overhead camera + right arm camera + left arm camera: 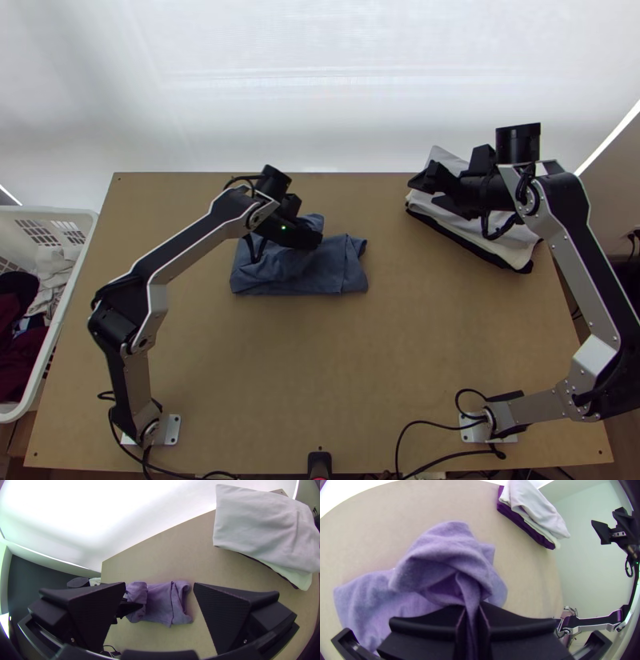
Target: Fold the t-shirt
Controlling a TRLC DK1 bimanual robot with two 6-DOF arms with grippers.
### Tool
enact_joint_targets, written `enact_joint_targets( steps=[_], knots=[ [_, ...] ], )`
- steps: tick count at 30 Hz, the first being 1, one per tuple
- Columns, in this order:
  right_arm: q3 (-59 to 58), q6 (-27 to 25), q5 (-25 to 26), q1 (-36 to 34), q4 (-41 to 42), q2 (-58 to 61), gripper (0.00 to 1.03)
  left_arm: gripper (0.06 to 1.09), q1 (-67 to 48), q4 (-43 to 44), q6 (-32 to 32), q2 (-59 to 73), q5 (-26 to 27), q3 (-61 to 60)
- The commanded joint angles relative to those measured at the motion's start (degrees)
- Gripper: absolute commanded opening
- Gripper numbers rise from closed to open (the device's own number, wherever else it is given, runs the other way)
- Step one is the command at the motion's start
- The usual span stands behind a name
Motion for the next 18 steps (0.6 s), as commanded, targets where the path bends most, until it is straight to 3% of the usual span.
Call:
enact_joint_targets(
  steps=[1, 6, 7, 8, 11, 12, 18],
  knots=[
    [-1.19, 1.14, -0.49, 0.53, 0.34, -0.29, 0.95, 0.1, -1.34, 0.22, -1.64, 2.4, -0.14, 4.15],
    [-1.19, 1.23, -0.49, 0.45, 0.43, -0.2, 0.96, 0.1, -3.45, -0.31, -1.99, 4.69, -0.49, 7.41],
    [-1.19, 1.14, -0.49, 0.45, 0.34, -0.2, 0.98, 0.15, -3.89, -0.31, -1.81, 5.04, -0.58, 7.85],
    [-1.11, 1.05, -0.4, 0.36, 0.43, -0.2, 0.99, 0.31, -4.24, -0.57, -1.64, 5.3, -0.58, 8.2],
    [-1.02, 0.97, -0.4, 0.1, 0.43, -0.2, 0.99, 1.01, -5.38, -4.88, 0.82, 7.23, -0.58, 12.06],
    [-1.11, 0.97, -0.4, 0.01, 0.43, -0.2, 0.99, 1.05, -5.47, -5.76, 1.53, 7.5, -0.58, 13.47],
    [-3.04, 0.88, -0.4, 0.45, 0.43, -0.2, 0.99, 1.05, -4.77, -5.49, 1.61, 3.63, -0.49, 16.28]
  ],
)
